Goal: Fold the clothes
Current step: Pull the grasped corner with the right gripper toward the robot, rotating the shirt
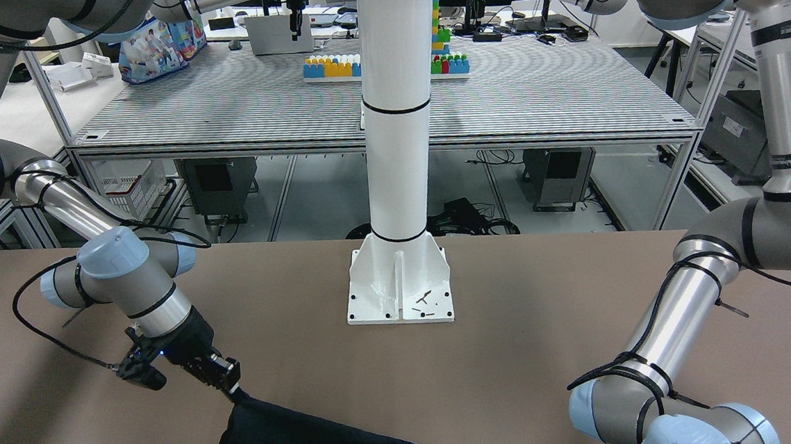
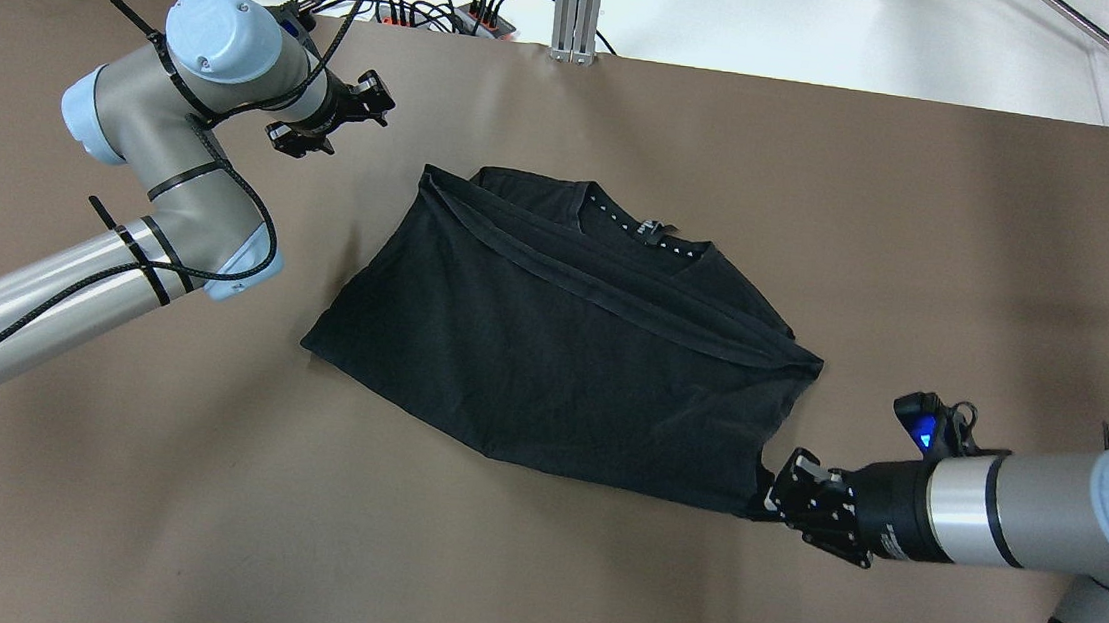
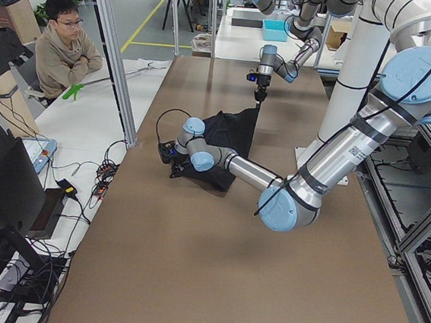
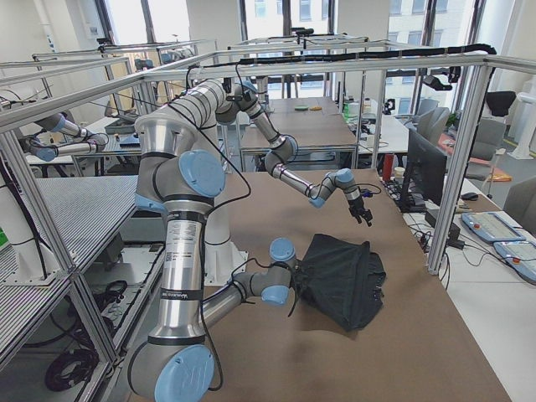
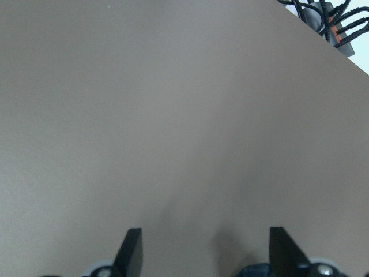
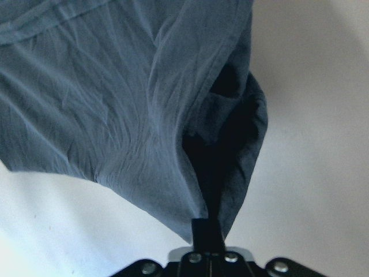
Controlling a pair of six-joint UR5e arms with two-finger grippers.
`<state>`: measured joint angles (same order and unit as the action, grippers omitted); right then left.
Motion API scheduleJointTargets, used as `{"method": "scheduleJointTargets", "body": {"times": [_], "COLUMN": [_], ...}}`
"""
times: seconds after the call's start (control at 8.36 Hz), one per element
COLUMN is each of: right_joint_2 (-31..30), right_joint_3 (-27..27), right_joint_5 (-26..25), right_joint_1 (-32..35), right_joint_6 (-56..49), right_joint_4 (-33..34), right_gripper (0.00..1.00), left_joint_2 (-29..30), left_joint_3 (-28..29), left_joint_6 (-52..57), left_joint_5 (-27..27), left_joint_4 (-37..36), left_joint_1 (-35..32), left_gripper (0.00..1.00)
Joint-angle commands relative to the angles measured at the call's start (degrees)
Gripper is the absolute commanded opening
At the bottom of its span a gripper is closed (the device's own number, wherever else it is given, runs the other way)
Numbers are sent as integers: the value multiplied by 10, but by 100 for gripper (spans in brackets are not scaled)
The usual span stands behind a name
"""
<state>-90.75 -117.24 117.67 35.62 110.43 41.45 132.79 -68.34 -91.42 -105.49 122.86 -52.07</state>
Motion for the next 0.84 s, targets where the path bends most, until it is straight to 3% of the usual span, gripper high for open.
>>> {"method": "scheduleJointTargets", "body": {"times": [0.0, 0.12, 0.24, 0.72], "right_joint_2": [-65, -66, -61, -34], "right_joint_3": [5, 4, 14, 90], "right_joint_5": [94, 138, 151, 47], "right_joint_1": [-44, -46, -69, -91], "right_joint_6": [42, 42, 38, 30], "right_joint_4": [-193, -204, -216, -219], "right_gripper": [9, 10, 93, 95], "left_joint_2": [2, -5, -4, 5], "left_joint_3": [-6, -21, -23, -44], "left_joint_6": [-4, -9, -9, -11], "left_joint_5": [-1, -2, -4, -21], "left_joint_4": [-1, -2, -2, -26], "left_joint_1": [0, 0, 1, 2], "left_gripper": [80, 80, 80, 81]}}
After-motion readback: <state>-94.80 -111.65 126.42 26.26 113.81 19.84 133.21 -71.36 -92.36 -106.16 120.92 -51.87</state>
